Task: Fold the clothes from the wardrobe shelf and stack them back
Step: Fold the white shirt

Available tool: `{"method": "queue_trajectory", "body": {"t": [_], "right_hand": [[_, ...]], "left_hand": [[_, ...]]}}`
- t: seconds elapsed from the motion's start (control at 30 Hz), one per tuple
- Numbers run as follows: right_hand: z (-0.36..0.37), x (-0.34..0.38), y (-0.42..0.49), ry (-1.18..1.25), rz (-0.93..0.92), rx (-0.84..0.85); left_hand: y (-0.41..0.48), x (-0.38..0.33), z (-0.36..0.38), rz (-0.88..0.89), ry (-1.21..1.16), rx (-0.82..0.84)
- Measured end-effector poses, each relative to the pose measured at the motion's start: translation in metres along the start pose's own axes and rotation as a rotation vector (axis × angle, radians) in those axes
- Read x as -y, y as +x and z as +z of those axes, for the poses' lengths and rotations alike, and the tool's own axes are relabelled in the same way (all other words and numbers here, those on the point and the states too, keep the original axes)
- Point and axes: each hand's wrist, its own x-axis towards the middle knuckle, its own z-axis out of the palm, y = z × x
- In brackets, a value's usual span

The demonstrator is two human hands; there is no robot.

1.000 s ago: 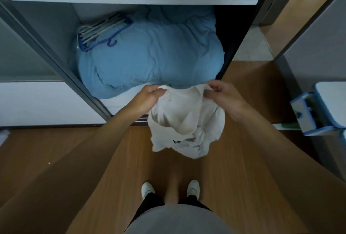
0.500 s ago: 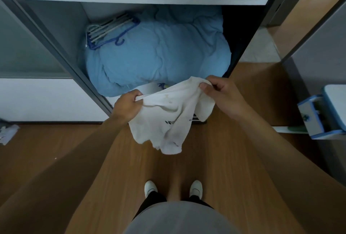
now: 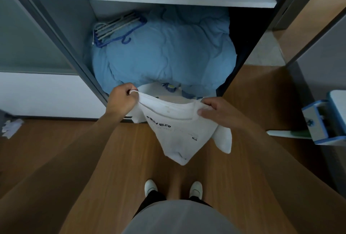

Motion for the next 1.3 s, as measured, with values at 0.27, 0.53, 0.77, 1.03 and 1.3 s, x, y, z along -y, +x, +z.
{"method": "queue_trajectory", "body": {"t": [0.27, 0.53, 0.77, 1.03, 1.3], "right_hand": [[0.002, -0.013, -0.004, 0.069, -0.091, -0.360], [0.002, -0.037, -0.013, 0.074, -0.011, -0.504], [0.004, -0.050, -0.012, -0.233, 0.150, -0.624], [0.030, -0.046, -0.009, -0.102, 0.286, -0.675], [0.079, -0.009, -0.009, 0.084, 0.152, -0.479]], "left_hand": [[-0.012, 0.012, -0.013, 0.085, -0.085, 0.301], [-0.011, 0.013, -0.003, 0.217, 0.126, 0.374], [-0.011, 0.001, 0.005, 0.229, 0.256, 0.154], [-0.023, -0.019, 0.035, -0.059, 0.110, 0.280], [-0.051, -0.038, 0.076, 0.053, -0.100, 0.488]]}}
